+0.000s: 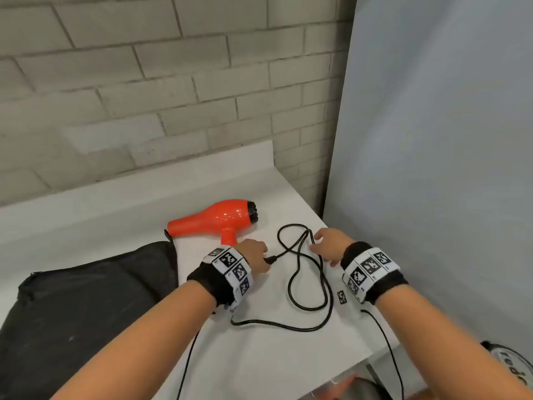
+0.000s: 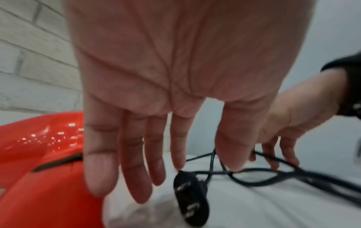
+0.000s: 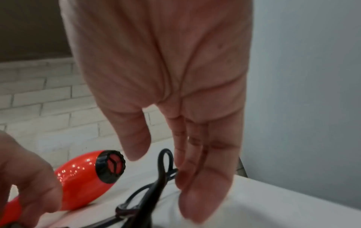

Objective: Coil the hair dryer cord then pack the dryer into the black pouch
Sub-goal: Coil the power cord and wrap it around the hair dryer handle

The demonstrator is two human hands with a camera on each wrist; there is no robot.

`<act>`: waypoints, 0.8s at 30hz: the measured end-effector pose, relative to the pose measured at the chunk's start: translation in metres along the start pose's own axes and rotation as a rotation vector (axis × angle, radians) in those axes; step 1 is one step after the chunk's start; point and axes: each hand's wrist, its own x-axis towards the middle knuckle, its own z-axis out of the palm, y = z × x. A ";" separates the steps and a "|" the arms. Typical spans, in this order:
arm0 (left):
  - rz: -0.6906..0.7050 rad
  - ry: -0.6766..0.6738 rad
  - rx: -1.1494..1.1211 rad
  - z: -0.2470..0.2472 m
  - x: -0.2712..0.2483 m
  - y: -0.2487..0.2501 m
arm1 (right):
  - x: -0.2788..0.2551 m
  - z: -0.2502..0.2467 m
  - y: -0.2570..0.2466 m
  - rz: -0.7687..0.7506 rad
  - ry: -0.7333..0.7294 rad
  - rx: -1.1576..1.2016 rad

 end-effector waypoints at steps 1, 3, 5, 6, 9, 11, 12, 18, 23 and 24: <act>0.003 -0.031 0.026 0.000 0.002 0.002 | 0.000 0.001 -0.003 -0.003 -0.011 0.010; -0.002 -0.074 0.082 0.003 0.010 0.003 | 0.003 0.002 -0.007 -0.002 -0.018 0.051; 0.020 -0.081 0.131 0.005 0.015 0.005 | 0.005 0.004 -0.012 -0.006 -0.015 0.072; 0.035 -0.071 0.150 0.006 0.017 0.006 | 0.005 0.004 -0.014 -0.010 -0.006 0.060; 0.063 0.010 0.118 0.005 0.021 0.007 | 0.008 0.001 -0.019 -0.036 0.009 -0.066; 0.070 0.043 0.056 0.004 0.025 0.008 | 0.009 0.001 -0.019 -0.046 -0.005 -0.087; 0.086 0.014 0.054 0.001 0.026 0.009 | 0.009 0.000 -0.018 -0.063 -0.017 -0.081; 0.168 -0.128 0.200 -0.012 0.029 0.010 | 0.007 -0.006 -0.013 -0.102 -0.095 0.029; 0.205 -0.040 0.128 -0.011 0.036 0.003 | 0.003 -0.011 -0.023 -0.092 -0.065 0.100; 0.214 -0.003 0.102 -0.012 0.038 0.002 | 0.003 -0.010 -0.026 -0.082 -0.049 0.072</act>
